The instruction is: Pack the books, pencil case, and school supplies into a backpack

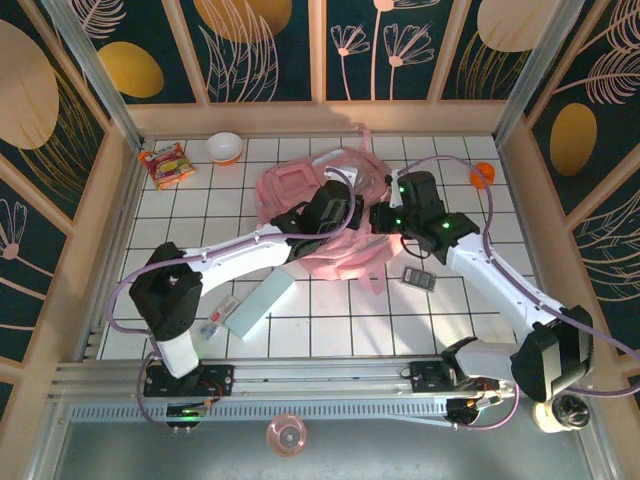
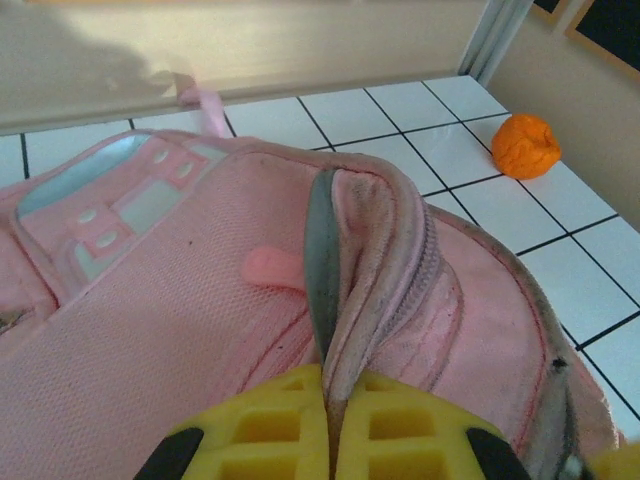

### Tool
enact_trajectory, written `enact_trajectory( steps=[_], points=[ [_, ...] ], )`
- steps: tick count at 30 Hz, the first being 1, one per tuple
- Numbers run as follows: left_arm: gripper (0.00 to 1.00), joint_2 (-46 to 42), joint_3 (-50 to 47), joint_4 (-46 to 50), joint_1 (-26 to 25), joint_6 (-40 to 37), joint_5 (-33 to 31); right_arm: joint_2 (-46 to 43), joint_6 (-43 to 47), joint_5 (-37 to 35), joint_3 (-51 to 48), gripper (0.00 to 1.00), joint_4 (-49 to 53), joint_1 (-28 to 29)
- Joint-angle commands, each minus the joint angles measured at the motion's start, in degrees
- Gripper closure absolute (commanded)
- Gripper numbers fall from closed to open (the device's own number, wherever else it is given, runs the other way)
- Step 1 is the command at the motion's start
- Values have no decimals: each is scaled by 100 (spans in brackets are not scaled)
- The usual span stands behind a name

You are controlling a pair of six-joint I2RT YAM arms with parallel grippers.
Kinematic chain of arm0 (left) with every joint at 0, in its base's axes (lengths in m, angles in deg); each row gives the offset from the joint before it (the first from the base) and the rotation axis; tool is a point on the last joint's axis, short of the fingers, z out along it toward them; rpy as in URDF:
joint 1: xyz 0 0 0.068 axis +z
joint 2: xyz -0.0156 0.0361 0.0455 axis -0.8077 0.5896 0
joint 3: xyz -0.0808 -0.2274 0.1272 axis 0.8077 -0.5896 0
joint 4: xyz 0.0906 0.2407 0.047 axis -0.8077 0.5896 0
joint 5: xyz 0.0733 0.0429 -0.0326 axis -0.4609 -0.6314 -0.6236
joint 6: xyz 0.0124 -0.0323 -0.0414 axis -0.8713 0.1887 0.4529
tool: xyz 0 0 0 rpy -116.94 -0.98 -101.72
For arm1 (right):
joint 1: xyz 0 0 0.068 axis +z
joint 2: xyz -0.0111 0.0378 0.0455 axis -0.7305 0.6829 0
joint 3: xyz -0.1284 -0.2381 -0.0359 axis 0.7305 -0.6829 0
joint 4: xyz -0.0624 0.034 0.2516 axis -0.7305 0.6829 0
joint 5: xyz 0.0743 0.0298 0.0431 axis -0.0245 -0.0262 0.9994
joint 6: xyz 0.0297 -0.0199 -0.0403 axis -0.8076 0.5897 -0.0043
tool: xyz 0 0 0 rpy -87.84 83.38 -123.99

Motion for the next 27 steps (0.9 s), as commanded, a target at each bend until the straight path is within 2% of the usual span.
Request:
enact_trajectory(
  steps=[1,10,17,25,26,27],
  points=[
    [100,69,596,-1192,43,564,-171,-216,-464,647,-212,100,-47,665],
    [100,38,688,-1502,90,1023,32,-258,-1156,133,-395,100,-332,838],
    [100,3,711,-1735,232,1253,118,-284,-1489,118,-614,100,-513,1149],
    [100,-153,597,-1697,565,1266,585,-401,-1641,1108,-1082,100,-823,1125],
    [100,-192,551,-1715,579,1175,722,-440,-1638,1191,-1101,99,-866,1088],
    [100,-236,491,-1740,593,1029,884,-506,-1614,1245,-1087,92,-874,1019]
  ],
)
